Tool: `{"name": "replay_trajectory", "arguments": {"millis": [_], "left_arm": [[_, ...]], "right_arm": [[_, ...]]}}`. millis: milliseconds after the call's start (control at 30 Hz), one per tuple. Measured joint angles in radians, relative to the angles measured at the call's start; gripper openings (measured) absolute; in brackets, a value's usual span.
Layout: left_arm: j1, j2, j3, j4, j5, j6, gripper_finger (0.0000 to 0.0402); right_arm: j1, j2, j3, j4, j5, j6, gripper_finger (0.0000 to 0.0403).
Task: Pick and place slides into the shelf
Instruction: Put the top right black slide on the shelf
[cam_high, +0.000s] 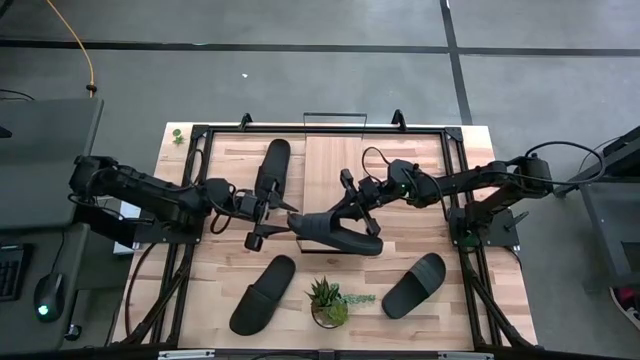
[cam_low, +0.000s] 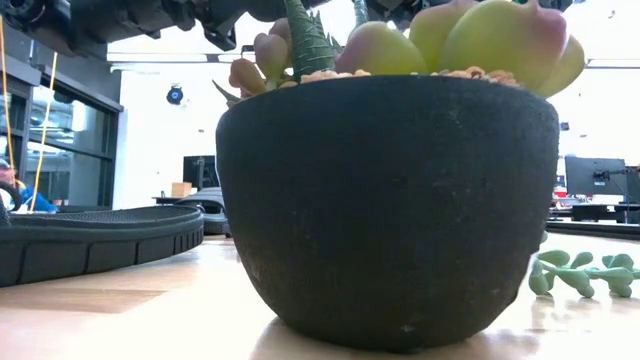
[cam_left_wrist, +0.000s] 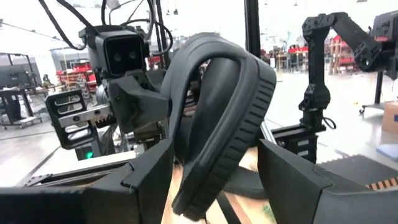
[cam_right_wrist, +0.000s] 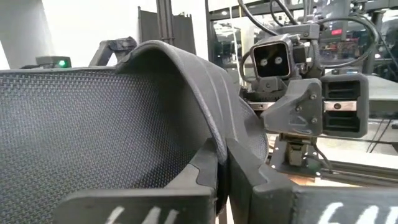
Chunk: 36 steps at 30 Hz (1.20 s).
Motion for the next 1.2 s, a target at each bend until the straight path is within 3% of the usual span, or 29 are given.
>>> {"name": "replay_trajectory", "arguments": {"millis": [333, 667, 800, 1067, 1200], "left_arm": [[0.000, 0.135, 0.067, 0.034, 0.021, -0.007, 0.0216], [0.000, 0.148, 0.092, -0.027, 0.011, 0.038, 0.0210], [0.000, 0.148, 0.091, -0.035, 0.009, 0.069, 0.0169], [-0.002, 0.147, 0.091, -0.037, 0.018, 0.080, 0.0046], [-0.002, 0.147, 0.091, -0.037, 0.018, 0.087, 0.0027]], "right_arm": [[0.008, 0.000, -0.001, -0.005, 0.026, -0.001, 0.0000], [0.013, 0.000, -0.001, -0.008, 0.026, 0.002, 0.0000], [0.013, 0.000, -0.001, -0.009, 0.031, 0.002, 0.0000], [0.013, 0.000, -0.002, -0.017, 0.031, 0.006, 0.0000], [0.013, 0.000, -0.002, -0.017, 0.034, 0.006, 0.0000]]}}
